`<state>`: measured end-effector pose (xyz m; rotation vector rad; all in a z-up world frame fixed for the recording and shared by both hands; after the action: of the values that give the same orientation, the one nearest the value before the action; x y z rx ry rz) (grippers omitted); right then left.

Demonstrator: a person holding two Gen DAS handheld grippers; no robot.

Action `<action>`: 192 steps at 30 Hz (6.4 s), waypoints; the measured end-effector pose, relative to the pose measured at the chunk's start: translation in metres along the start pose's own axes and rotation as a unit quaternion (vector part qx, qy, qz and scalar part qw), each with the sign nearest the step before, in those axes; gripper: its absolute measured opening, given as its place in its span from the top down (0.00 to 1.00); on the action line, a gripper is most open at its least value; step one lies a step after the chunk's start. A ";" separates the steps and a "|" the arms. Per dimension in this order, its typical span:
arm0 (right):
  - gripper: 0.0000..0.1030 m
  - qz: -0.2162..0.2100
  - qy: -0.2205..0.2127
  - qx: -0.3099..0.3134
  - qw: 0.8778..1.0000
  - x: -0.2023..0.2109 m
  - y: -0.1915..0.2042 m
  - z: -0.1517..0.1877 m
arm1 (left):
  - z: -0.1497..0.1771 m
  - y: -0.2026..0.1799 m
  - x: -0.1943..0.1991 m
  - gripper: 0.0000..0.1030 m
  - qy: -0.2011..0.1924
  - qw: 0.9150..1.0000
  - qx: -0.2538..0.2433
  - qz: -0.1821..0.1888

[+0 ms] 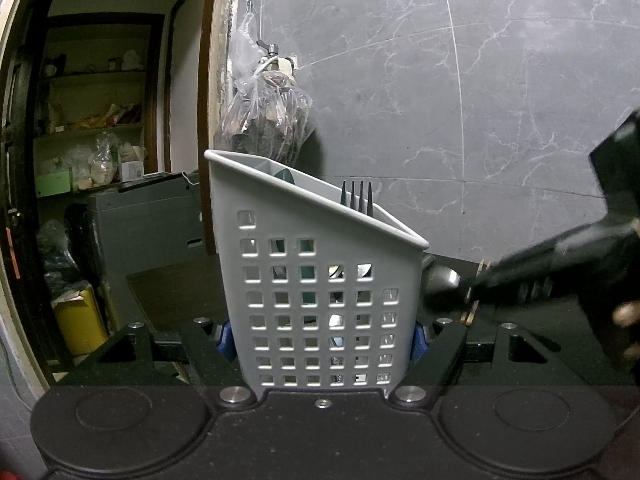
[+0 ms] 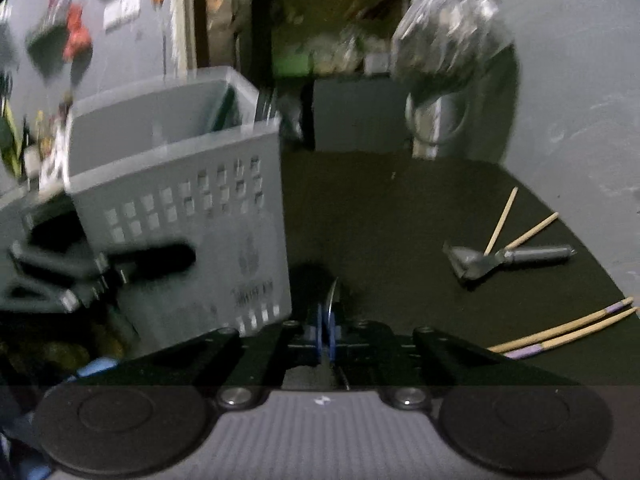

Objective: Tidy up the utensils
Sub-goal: 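Raise the silver spoon above the basket rim with the right tool, then lower the silver spoon into the basket and open the right tool, then move the right tool back to the table over the metal turner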

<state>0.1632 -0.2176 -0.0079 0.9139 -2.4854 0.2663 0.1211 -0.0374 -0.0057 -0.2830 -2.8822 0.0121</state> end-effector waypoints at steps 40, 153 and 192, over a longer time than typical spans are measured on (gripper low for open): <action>0.95 -0.214 -0.343 -0.143 0.904 0.005 -0.005 -0.124 | 0.002 0.003 0.001 0.26 0.000 1.000 -0.001 0.001; 0.00 0.223 -0.007 -0.261 0.939 -0.070 -0.137 -0.020 | 0.004 0.002 -0.002 0.26 0.007 1.000 -0.010 -0.001; 0.35 0.239 0.056 -0.218 0.945 -0.093 -0.135 -0.011 | 0.005 0.004 -0.004 0.26 0.009 1.000 -0.006 0.003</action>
<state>0.3170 -0.2644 -0.0418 0.1081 -2.4757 -0.0803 0.1245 -0.0344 -0.0112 -0.2935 -2.8648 -0.0071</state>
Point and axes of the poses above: each gripper's, at about its wrist camera, not at the fingertips, and x roughly against the way its jaws point, y to its left, z to its underside, the point moved 3 cm from there along -x, roughly the way its jaws point, and after that the axes turned 5 degrees about x, right-handed, at the moved point
